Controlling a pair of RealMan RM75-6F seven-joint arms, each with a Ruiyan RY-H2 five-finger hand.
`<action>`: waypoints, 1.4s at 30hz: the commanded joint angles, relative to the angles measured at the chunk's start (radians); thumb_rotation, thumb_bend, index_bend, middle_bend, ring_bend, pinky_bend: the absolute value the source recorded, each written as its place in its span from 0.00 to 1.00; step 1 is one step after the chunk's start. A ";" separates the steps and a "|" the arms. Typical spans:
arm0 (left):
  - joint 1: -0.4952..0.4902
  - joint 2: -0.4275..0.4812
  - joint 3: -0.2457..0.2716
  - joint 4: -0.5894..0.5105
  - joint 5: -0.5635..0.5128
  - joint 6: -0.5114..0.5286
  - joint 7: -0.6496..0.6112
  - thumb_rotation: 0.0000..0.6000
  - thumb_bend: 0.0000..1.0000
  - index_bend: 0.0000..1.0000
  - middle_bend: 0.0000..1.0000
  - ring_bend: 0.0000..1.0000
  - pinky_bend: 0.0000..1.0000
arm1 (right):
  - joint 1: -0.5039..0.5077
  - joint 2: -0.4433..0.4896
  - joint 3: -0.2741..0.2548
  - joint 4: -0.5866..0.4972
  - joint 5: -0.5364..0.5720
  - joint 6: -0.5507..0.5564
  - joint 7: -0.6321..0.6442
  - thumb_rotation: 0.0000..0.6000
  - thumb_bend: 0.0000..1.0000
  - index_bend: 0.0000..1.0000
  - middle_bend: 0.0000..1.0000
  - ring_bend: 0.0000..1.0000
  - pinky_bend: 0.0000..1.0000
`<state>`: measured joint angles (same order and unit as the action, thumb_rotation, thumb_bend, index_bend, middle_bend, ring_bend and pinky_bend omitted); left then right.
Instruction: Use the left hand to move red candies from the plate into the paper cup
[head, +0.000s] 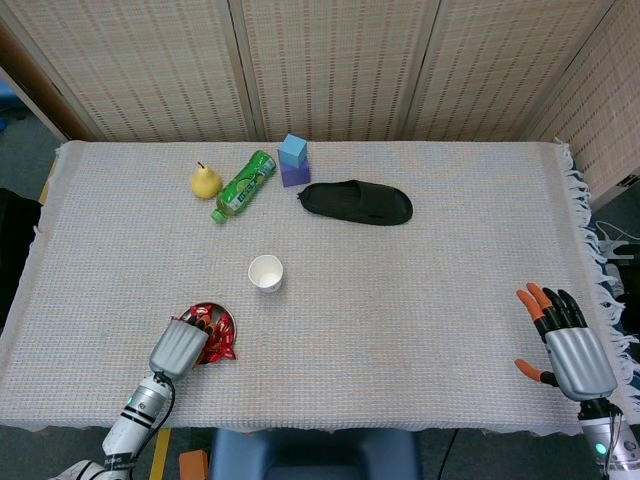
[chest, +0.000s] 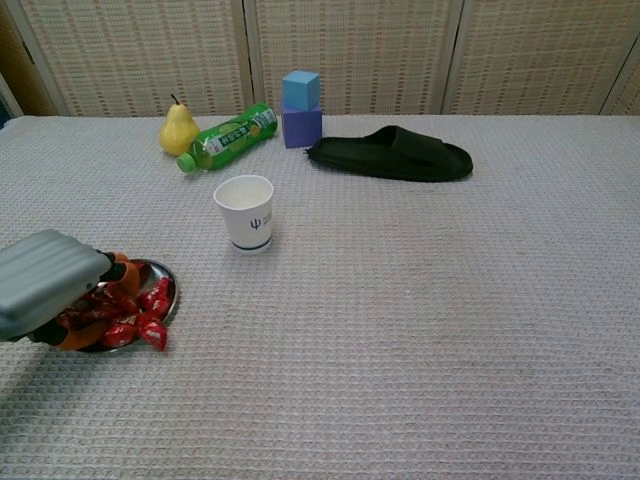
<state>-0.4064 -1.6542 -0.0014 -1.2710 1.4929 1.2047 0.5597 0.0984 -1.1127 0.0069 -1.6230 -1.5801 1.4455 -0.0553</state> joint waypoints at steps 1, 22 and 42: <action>0.001 -0.010 0.001 0.018 0.004 0.005 -0.013 1.00 0.38 0.46 0.42 0.48 0.96 | -0.001 0.000 0.000 0.000 -0.001 0.002 0.000 1.00 0.04 0.00 0.00 0.00 0.00; 0.005 -0.022 0.006 0.059 0.050 0.056 -0.142 1.00 0.43 0.65 0.64 0.61 1.00 | 0.000 0.000 -0.002 -0.002 -0.002 -0.001 -0.001 1.00 0.04 0.00 0.00 0.00 0.00; 0.007 0.017 -0.012 0.010 0.048 0.073 -0.206 1.00 0.44 0.67 0.66 0.62 1.00 | 0.005 -0.002 -0.004 -0.006 -0.001 -0.013 -0.011 1.00 0.04 0.00 0.00 0.00 0.00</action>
<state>-0.3990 -1.6416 -0.0114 -1.2552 1.5389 1.2746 0.3522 0.1031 -1.1150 0.0026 -1.6286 -1.5815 1.4326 -0.0663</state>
